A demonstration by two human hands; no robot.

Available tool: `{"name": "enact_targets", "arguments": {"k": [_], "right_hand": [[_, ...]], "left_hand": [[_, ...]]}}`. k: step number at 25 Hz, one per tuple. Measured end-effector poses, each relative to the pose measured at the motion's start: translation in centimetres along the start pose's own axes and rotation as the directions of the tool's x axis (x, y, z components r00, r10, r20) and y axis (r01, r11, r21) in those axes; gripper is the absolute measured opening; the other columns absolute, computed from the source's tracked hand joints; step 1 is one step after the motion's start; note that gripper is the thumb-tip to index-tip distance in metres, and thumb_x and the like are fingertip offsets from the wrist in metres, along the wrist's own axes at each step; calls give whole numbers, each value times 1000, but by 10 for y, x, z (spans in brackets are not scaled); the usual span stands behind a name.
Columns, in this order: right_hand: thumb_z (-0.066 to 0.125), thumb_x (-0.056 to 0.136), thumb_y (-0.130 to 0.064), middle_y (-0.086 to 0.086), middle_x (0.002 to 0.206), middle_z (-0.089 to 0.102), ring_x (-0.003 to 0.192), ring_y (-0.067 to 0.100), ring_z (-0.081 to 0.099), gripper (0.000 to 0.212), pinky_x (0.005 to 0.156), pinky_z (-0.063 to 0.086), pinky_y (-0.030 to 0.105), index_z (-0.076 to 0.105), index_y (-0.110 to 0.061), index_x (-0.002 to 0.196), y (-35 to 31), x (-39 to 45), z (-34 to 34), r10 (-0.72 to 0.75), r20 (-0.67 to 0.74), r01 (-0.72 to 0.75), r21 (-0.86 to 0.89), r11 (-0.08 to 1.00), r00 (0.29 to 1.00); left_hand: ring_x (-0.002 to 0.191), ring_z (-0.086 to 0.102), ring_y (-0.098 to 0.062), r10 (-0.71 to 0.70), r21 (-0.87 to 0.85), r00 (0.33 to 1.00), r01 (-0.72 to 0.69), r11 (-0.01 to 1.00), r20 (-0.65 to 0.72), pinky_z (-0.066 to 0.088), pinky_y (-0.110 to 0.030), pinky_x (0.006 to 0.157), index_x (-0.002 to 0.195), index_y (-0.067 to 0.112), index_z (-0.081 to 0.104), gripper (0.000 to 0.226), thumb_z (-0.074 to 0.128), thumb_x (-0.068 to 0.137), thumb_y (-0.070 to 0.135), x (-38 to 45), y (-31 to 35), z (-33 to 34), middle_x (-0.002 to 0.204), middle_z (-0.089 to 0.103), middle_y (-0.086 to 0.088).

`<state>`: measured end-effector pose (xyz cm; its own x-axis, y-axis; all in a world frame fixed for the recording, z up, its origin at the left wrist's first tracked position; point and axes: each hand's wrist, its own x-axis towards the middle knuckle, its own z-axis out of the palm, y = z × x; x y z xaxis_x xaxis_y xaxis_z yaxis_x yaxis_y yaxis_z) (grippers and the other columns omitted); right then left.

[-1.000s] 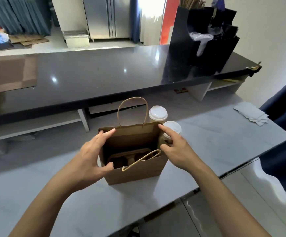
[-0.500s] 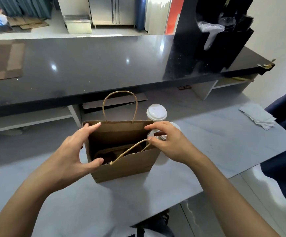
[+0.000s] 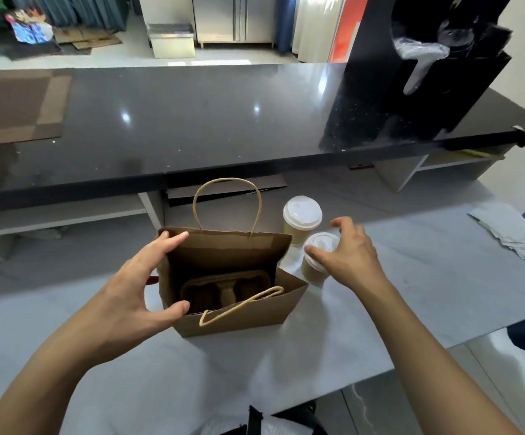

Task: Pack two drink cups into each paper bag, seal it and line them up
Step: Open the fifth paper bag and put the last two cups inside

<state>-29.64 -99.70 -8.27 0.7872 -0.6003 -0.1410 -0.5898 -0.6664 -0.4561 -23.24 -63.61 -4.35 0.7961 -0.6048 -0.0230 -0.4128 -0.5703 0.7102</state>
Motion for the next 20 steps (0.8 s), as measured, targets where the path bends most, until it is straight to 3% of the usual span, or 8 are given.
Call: {"name": "enact_targets", "arguments": {"k": [2, 4, 7, 13, 16, 20], "right_hand": [[78, 72, -66, 10, 151, 39, 135, 34, 43, 105, 108, 40, 51, 26, -19, 150, 4, 6, 13, 83, 87, -75, -82, 994, 993], [78, 70, -68, 12, 153, 36, 138, 36, 41, 113, 109, 37, 51, 21, -16, 152, 8, 10, 26, 123, 108, -113, -96, 989, 987], [79, 74, -61, 12, 152, 37, 135, 37, 43, 104, 107, 41, 50, 24, -15, 150, 12, 13, 36, 135, 97, -128, -70, 989, 986], [82, 74, -54, 8, 143, 39, 128, 33, 47, 93, 101, 47, 46, 33, -20, 145, 11, 6, 18, 88, 47, -91, 64, 994, 995], [84, 71, -55, 0, 132, 37, 118, 26, 50, 89, 93, 49, 39, 37, -29, 141, 3, -11, -10, 21, 12, -23, 170, 985, 1000], [84, 66, -63, -6, 121, 36, 101, 16, 48, 87, 69, 37, 15, 41, -36, 137, -18, -41, -56, -99, -103, 122, 257, 959, 990]], "left_hand": [[138, 34, -2, 0, -11, 1000, 0, 1000, -4, 35, -12, 100, 145, 66, 21, 98, 83, 79, 29, 0, 0, 1, 160, 20, 28], [139, 36, -4, 1, -27, 1000, -1, 1000, -6, 36, -11, 98, 144, 67, 22, 97, 83, 79, 28, 1, 1, 2, 158, 18, 33], [140, 35, -7, 1, -40, 1000, 0, 999, 3, 36, -13, 99, 144, 67, 22, 97, 83, 79, 27, 2, 1, 2, 156, 16, 36], [147, 29, -8, 21, -49, 1000, -21, 999, 4, 38, -27, 112, 145, 63, 24, 95, 83, 79, 27, 4, 4, 1, 163, 17, 25], [147, 27, -5, 32, -52, 999, -33, 998, -3, 38, -24, 110, 145, 63, 24, 95, 83, 79, 27, 4, 4, 0, 163, 17, 25], [145, 26, 3, 41, -51, 999, -40, 998, 8, 36, -9, 102, 145, 62, 26, 95, 84, 78, 28, 6, 3, -1, 162, 16, 28]]}}
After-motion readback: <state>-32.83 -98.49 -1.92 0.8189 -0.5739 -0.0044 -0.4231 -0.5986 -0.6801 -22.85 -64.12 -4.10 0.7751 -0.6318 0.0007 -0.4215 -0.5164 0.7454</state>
